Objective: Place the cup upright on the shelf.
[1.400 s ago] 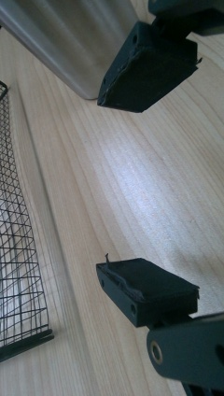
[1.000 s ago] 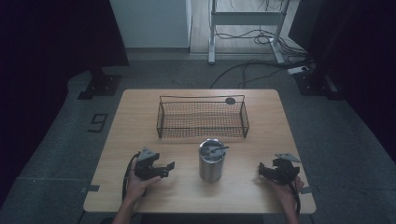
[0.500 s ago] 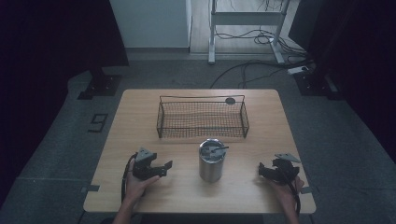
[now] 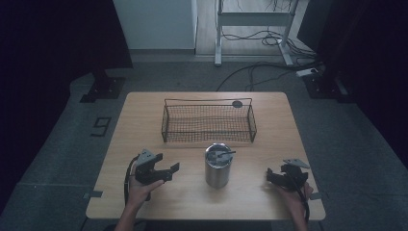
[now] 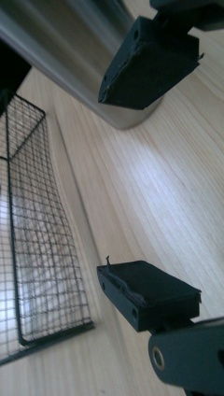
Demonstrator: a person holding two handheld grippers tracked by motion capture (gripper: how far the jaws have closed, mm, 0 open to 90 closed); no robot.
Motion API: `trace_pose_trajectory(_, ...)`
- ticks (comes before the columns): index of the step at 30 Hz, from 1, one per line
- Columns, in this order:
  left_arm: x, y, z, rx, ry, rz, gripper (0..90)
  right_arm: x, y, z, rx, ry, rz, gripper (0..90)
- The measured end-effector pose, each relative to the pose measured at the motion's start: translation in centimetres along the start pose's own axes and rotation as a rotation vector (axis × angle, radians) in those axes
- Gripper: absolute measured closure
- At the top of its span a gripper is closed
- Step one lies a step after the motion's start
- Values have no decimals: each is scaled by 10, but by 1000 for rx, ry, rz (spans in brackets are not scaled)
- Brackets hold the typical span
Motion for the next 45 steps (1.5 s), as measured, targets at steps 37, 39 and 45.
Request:
trace_pose_trajectory(37,-65,-25,-13,38,164,-114,70,0,0,0,-1,3,-1,39)
trace_pose_trajectory(39,-68,-25,-15,41,168,-117,66,0,0,0,-1,4,-3,40)
trace_pose_trajectory(45,-77,-24,-21,49,192,-132,51,-1,0,0,-1,6,-3,41)
Point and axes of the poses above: each handheld gripper's, and its own axes: z roughly backward along the jaws, y roughly out of its underside, x roughly to its left, the point moved 4 cm from there along -z, roughly forward along the jaws, and after that the axes turned 3 degrees about y, right-handed, at the moved point
